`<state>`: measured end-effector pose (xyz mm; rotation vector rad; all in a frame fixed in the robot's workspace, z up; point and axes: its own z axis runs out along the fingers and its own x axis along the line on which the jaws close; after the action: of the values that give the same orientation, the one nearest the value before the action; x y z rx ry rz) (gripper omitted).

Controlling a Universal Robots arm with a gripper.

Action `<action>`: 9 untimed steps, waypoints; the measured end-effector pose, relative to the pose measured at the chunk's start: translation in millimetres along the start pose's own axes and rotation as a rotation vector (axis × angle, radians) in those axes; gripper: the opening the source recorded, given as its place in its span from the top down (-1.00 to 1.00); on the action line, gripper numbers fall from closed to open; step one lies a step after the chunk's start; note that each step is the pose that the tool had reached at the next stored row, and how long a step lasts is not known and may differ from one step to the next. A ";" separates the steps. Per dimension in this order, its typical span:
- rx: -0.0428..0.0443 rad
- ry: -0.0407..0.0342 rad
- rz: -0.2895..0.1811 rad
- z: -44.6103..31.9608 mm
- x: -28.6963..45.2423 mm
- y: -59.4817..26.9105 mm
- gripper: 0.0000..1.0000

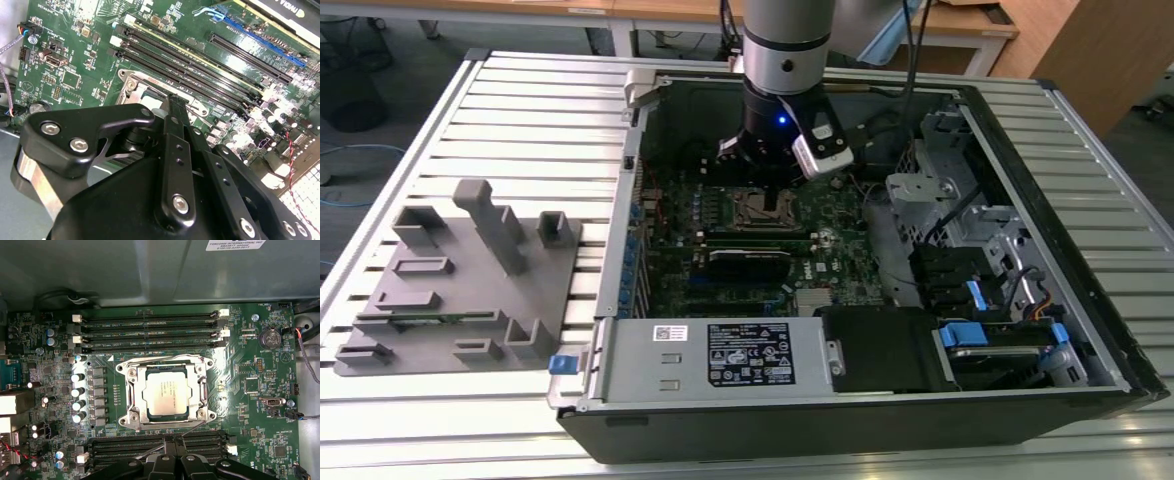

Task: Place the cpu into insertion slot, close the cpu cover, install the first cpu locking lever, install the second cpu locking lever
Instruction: 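Install the second cpu locking lever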

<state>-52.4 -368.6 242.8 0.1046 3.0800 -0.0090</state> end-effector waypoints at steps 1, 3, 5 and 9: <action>0.0000 0.0001 0.000 0.0 0.0 0.0 0.79; 0.0000 0.0000 0.000 0.0 0.0 0.0 0.79; 0.0000 0.0000 0.000 0.0 0.0 0.0 0.79; 0.0000 0.0000 0.000 0.0 0.0 -0.1 0.79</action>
<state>-52.4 -368.7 242.8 0.1046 3.0801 -0.0090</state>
